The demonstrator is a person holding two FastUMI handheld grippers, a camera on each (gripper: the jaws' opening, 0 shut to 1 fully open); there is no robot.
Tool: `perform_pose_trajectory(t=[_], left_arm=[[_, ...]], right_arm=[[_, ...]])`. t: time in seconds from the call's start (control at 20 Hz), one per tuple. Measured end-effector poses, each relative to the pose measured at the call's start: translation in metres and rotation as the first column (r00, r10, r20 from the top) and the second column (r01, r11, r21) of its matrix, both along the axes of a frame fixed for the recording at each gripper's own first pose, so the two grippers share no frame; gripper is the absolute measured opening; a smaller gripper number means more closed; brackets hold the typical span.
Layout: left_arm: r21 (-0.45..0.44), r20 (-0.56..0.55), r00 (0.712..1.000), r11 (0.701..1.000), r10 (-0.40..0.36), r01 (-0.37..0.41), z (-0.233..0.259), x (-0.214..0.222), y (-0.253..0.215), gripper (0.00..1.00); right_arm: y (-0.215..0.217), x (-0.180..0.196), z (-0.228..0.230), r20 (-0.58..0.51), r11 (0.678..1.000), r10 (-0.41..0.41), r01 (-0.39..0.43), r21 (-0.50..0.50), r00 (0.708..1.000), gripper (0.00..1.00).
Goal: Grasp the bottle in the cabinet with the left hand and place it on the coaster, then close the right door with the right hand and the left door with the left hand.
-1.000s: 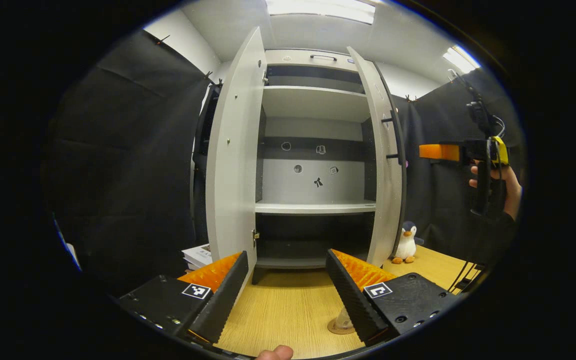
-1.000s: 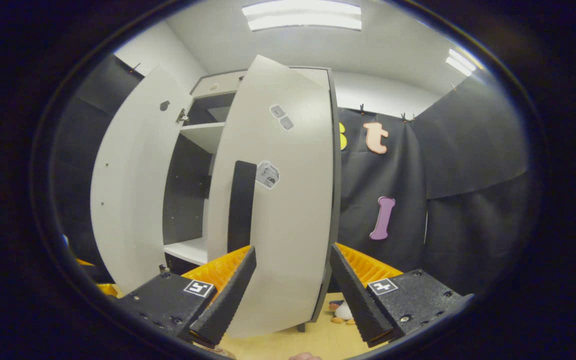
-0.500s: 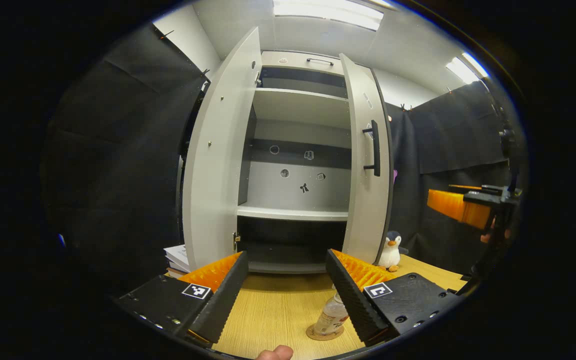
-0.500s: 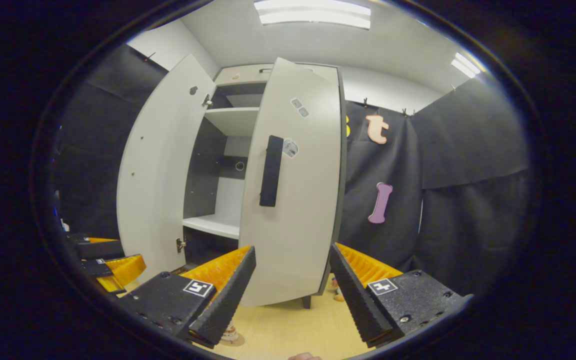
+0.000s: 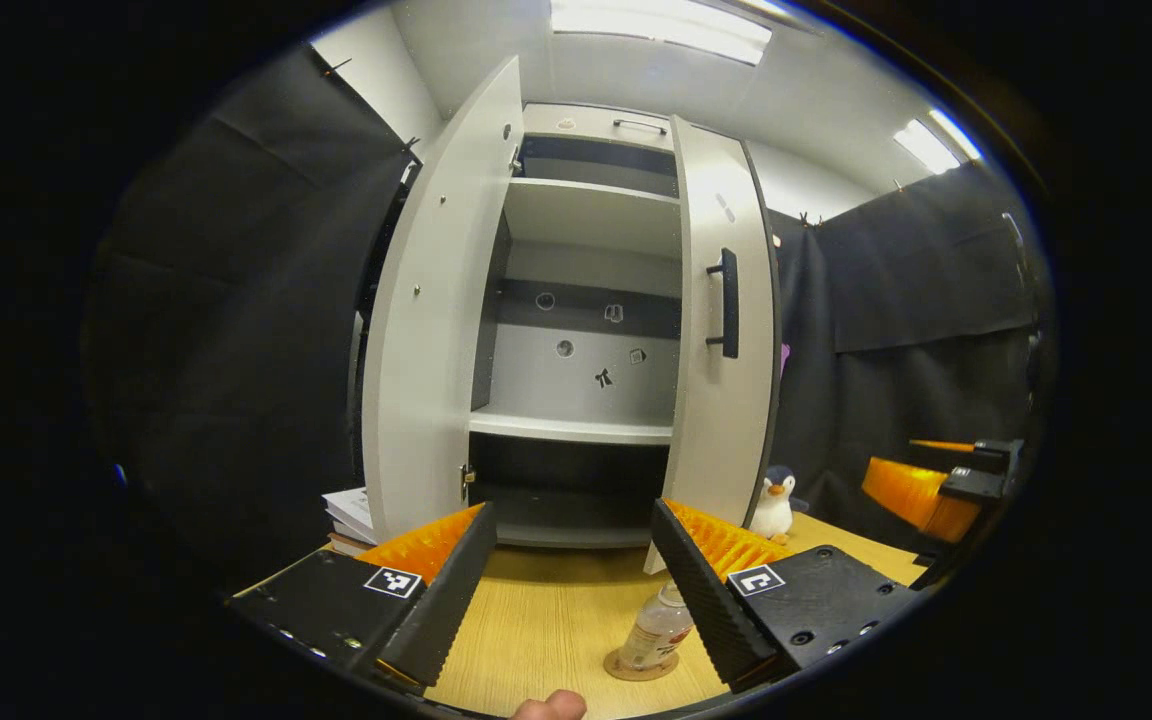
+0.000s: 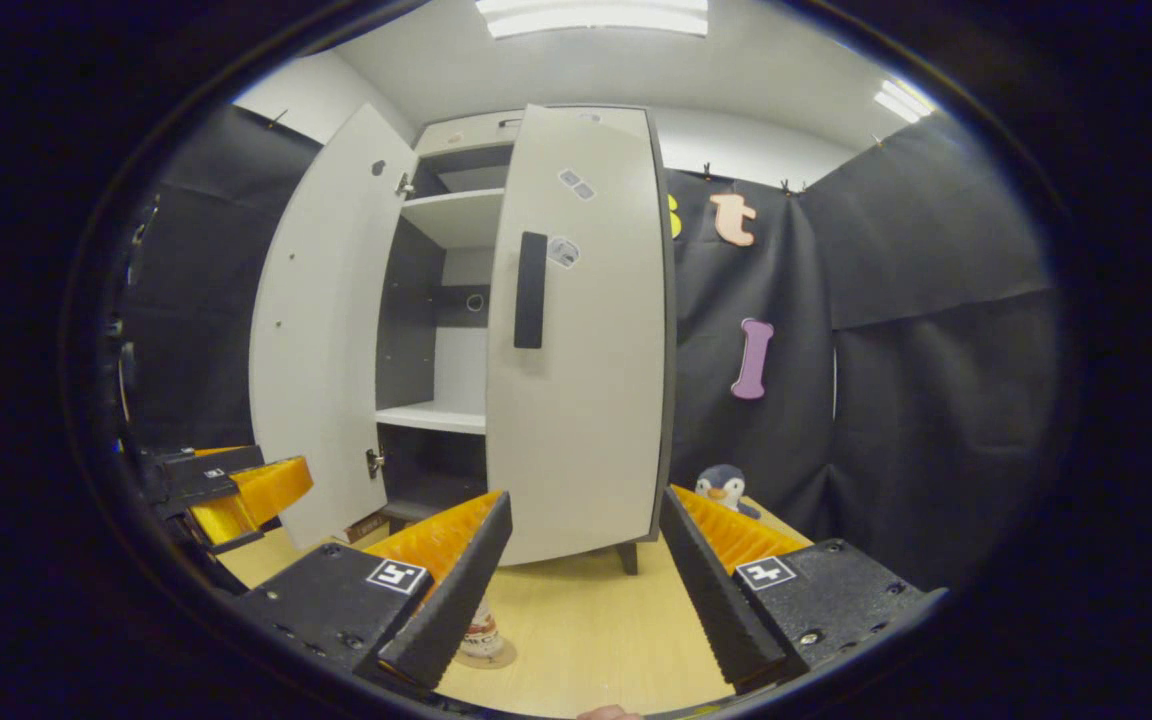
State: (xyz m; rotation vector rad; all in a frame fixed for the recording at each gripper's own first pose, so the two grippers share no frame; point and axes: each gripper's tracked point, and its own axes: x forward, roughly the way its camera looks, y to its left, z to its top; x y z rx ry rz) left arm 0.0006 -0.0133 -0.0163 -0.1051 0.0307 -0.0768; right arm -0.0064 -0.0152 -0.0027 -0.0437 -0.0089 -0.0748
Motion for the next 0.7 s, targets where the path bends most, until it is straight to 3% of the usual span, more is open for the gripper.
perform_pose_trajectory(t=[0.1,0.15,0.3,0.4,0.45,0.7], left_arm=[[-0.058,0.042,0.999,0.998,-0.017,0.019,0.020,0.001,-0.002,0.99],[-0.068,0.072,0.997,0.997,-0.014,0.019,0.034,0.000,0.003,0.95],[-0.096,0.212,0.976,0.995,0.041,-0.021,0.085,0.004,0.035,0.99],[-0.136,0.272,0.958,0.989,0.092,-0.056,0.112,0.002,0.063,0.95],[-0.148,0.287,0.949,0.985,0.127,-0.087,0.123,0.002,0.084,0.99],[-0.197,0.326,0.890,0.944,0.319,-0.266,0.161,0.023,0.195,0.99]], right_arm=[[0.001,0.001,0.003,0.011,1.000,0.005,-0.005,0.006,1.000,0.97],[0.001,0.002,0.004,0.013,1.000,0.007,-0.007,0.004,1.000,0.97],[0.002,0.005,0.005,0.015,1.000,0.014,-0.014,0.002,1.000,0.97],[0.004,0.007,0.005,0.012,1.000,0.021,-0.021,0.011,1.000,0.97],[0.003,0.007,0.005,0.012,1.000,0.020,-0.020,0.013,1.000,0.97],[0.005,0.010,0.007,0.013,1.000,0.027,-0.027,0.000,1.000,0.97]])
